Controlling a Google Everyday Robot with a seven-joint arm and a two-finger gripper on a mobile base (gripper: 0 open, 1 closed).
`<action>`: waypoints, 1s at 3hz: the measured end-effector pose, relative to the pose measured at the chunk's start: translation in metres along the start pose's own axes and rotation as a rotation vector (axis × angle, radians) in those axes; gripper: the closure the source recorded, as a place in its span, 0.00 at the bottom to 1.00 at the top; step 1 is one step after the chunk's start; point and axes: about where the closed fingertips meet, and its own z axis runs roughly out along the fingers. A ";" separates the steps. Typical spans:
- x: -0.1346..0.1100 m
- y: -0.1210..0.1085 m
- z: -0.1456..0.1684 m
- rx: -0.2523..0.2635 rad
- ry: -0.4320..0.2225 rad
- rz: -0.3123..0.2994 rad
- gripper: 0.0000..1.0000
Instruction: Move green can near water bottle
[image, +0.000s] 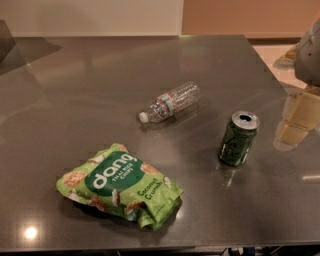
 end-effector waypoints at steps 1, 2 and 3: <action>0.000 0.000 0.000 0.000 0.000 0.000 0.00; -0.002 -0.001 0.000 -0.013 -0.012 -0.006 0.00; -0.010 -0.012 0.014 -0.059 -0.051 -0.006 0.00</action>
Offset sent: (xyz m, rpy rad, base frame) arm 0.0035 0.0021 -0.0047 0.0289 0.0465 0.0276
